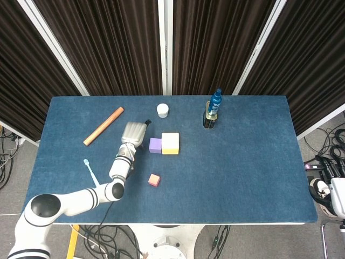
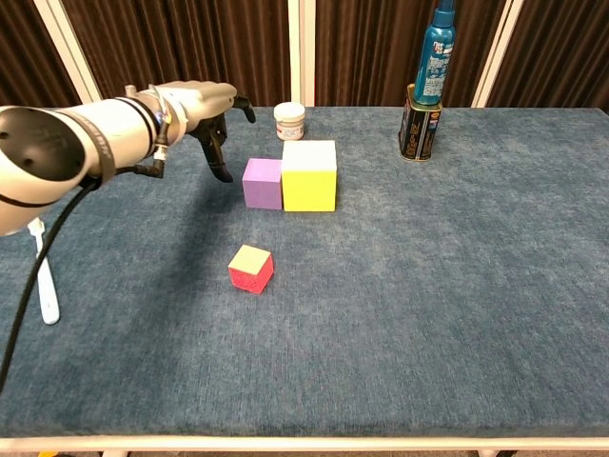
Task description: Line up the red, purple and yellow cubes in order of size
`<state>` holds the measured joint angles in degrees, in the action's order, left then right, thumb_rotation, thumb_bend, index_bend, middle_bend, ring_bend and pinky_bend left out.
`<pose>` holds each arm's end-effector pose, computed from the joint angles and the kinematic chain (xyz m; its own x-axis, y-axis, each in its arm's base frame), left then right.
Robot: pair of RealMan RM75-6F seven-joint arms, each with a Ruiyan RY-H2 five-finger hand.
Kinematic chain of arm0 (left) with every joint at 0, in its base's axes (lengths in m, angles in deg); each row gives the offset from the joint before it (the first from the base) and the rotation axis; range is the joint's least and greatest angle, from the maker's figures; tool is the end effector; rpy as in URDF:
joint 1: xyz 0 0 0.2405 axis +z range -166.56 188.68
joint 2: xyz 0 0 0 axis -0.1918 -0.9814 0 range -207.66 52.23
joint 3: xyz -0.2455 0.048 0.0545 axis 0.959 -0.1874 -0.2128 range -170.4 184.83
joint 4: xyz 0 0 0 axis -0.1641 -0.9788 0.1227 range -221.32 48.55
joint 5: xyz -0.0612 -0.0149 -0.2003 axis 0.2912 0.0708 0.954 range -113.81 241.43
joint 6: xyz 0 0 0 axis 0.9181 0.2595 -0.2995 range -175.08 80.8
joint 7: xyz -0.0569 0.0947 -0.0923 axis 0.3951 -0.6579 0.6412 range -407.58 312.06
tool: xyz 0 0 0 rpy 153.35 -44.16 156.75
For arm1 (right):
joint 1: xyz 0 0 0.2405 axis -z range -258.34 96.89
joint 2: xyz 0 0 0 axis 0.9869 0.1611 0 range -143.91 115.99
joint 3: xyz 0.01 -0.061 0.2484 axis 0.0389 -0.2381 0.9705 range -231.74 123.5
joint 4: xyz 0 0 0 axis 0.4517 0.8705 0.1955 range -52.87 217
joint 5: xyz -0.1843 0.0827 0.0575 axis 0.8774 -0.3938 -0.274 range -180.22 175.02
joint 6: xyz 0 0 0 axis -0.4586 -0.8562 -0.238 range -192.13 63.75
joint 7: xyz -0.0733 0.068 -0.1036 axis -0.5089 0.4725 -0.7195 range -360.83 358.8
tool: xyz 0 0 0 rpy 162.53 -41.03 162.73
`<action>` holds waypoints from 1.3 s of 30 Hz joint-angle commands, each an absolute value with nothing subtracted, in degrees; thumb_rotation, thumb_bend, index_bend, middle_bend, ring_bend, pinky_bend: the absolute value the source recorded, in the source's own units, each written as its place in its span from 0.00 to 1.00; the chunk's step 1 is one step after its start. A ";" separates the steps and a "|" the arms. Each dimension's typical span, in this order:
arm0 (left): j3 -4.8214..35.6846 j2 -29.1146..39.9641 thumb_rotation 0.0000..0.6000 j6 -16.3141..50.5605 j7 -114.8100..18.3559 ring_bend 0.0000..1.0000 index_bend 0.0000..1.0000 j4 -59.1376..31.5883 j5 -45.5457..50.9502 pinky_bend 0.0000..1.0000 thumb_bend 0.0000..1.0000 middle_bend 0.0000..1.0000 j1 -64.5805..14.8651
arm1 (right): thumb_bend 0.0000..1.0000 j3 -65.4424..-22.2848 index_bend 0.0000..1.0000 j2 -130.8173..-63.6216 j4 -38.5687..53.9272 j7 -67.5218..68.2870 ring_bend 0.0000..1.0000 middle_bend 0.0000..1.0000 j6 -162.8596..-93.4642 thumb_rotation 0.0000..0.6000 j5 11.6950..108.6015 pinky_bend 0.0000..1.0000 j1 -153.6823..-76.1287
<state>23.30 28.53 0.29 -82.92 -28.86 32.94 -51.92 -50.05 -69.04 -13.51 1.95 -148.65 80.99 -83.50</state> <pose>-0.0949 0.4294 -0.0784 0.4907 0.3149 0.8125 0.8713 -0.1821 -0.4557 -0.3193 -0.1736 0.2085 0.4357 0.0010 0.9001 -0.8984 0.0623 0.4348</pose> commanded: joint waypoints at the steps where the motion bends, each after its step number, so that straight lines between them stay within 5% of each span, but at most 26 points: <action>1: 23.98 30.78 1.00 -1.87 -81.36 0.97 0.23 -32.34 31.36 1.00 0.06 0.92 -52.93 | 0.22 -50.03 0.10 -68.96 -13.63 1.84 0.02 0.15 -148.63 1.00 80.84 0.10 -83.44; 19: 25.42 30.04 1.00 -0.29 -80.53 0.97 0.23 -30.88 29.03 1.00 0.06 0.92 -52.05 | 0.22 -49.88 0.10 -68.73 -13.54 2.10 0.02 0.15 -148.42 1.00 80.21 0.10 -83.19; 25: 22.37 19.95 1.00 6.72 -73.92 0.97 0.24 -15.37 18.60 1.00 0.06 0.92 -44.35 | 0.22 -49.78 0.10 -69.07 -13.05 2.54 0.02 0.15 -147.75 1.00 81.13 0.10 -84.00; 31: 16.14 9.78 1.00 7.97 -63.10 0.97 0.36 -0.89 2.46 1.00 0.07 0.93 -38.03 | 0.22 -49.95 0.10 -69.58 -13.07 2.33 0.02 0.15 -147.43 1.00 81.90 0.10 -84.44; 39: 10.45 6.83 1.00 3.85 -52.98 0.97 0.42 0.41 -15.20 1.00 0.14 0.94 -38.47 | 0.22 -50.10 0.10 -69.32 -14.29 0.96 0.02 0.15 -147.99 1.00 82.42 0.11 -84.35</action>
